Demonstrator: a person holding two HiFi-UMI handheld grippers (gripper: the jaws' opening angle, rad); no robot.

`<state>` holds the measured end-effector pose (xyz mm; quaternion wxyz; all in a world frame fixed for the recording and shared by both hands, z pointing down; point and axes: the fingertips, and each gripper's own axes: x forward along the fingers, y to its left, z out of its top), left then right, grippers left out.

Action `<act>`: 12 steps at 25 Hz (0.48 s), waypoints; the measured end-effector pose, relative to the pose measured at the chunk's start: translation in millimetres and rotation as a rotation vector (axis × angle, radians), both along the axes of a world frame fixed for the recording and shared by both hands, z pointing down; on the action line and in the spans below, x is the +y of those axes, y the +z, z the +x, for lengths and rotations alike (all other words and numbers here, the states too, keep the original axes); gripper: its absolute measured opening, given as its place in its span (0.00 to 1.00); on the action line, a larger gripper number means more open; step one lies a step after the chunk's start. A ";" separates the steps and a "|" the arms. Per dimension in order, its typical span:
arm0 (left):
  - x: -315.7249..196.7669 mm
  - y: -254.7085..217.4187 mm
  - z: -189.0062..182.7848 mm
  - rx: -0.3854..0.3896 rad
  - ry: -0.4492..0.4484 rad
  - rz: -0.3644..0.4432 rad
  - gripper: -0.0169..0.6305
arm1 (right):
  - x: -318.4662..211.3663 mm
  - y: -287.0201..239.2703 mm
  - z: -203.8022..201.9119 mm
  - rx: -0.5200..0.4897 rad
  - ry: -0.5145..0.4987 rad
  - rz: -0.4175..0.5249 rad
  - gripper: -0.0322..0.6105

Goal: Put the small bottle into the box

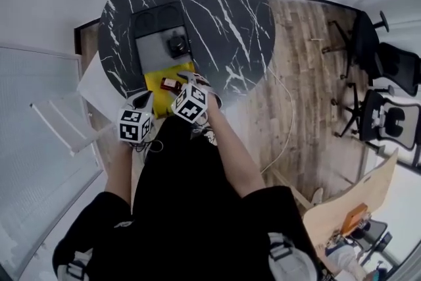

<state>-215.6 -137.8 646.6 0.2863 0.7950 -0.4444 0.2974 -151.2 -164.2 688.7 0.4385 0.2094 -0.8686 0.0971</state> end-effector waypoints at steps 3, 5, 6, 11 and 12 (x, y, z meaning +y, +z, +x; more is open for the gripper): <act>8.5 -5.9 4.7 0.000 -0.042 0.021 0.03 | 9.2 -18.3 8.3 -0.079 0.070 0.045 0.36; 17.0 -12.1 9.9 -0.001 -0.062 0.040 0.03 | 14.9 -29.7 15.6 -0.126 0.120 0.081 0.27; 20.4 -15.4 12.3 -0.003 -0.071 0.051 0.03 | 15.8 -36.3 20.1 -0.148 0.153 0.104 0.21; 36.6 -34.3 23.9 -0.016 -0.118 0.112 0.02 | 22.2 -75.5 46.4 -0.279 0.296 0.212 0.05; 39.5 -39.0 26.1 -0.018 -0.131 0.128 0.03 | 25.1 -83.5 50.1 -0.303 0.308 0.226 0.05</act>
